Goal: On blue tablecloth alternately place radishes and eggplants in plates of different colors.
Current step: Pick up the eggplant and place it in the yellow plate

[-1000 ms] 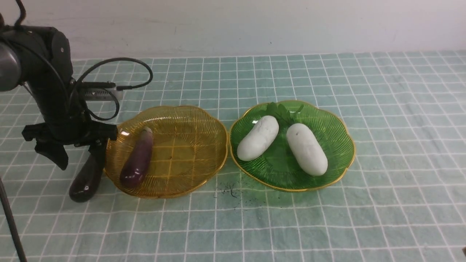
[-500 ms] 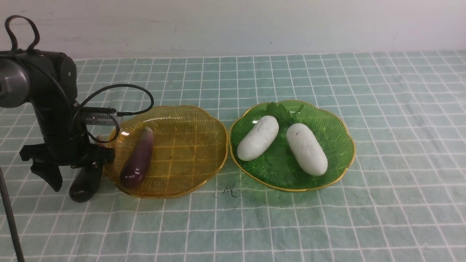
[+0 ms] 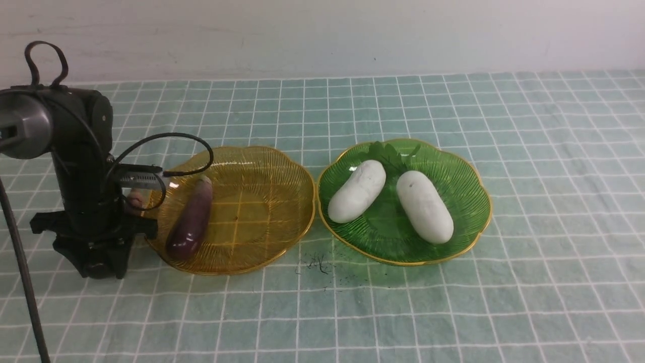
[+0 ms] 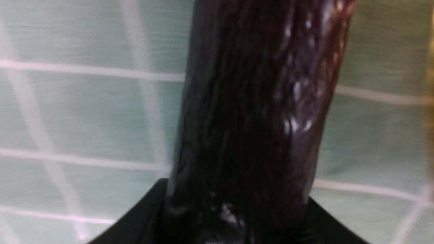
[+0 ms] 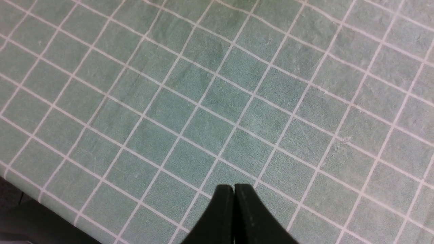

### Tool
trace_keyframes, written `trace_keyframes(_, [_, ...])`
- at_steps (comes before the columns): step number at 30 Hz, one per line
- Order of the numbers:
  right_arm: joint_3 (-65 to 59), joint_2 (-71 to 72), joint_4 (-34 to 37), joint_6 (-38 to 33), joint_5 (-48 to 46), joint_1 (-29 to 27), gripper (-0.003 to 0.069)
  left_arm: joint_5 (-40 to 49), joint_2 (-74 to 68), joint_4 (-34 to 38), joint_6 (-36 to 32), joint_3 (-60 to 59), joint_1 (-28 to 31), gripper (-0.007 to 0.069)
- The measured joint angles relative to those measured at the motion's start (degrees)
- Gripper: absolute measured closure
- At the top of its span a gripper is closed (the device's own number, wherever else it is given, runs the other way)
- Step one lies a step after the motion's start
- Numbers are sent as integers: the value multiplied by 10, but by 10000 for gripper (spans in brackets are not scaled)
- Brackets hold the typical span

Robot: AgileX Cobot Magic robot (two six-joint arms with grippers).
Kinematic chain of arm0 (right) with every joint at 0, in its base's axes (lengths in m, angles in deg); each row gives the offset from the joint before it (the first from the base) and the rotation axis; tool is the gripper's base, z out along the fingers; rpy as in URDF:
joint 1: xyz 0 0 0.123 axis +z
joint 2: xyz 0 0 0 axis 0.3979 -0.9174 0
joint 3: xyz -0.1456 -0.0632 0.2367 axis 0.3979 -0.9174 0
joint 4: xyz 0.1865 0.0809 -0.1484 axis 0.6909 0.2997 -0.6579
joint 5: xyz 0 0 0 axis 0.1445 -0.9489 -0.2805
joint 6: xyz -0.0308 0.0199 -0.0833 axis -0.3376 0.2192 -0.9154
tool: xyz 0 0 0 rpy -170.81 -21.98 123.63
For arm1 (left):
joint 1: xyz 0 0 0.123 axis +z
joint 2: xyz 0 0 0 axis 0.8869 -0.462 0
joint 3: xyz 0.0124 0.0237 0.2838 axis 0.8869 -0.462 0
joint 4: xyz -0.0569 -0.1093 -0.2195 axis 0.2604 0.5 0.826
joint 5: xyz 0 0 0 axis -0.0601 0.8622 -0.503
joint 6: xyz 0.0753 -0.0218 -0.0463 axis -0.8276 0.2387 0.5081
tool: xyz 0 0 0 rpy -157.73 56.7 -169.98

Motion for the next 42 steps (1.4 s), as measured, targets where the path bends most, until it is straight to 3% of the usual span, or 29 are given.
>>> trace_keyframes(7, [0,0,0,0,0,0,673,0,122,9,0,0,32,286])
trace_keyframes(12, [0,0,0,3,0,0,673,7,161,122,-17,0,17,286])
trace_keyframes(16, [0,0,12,9,0,0,673,9,148,187,-26,0,-32,286])
trace_keyframes(25, [-1,56,15,11,0,0,673,-59,98,199,-27,0,-113,281])
trace_keyframes(31, [-35,185,15,38,3,0,673,-67,96,200,-28,0,-116,190])
trace_keyframes(36, [-126,310,15,39,126,0,673,-64,96,200,-28,0,-116,158])
trace_keyframes(42, [-250,363,13,39,355,0,673,-61,96,200,-29,0,-117,157])
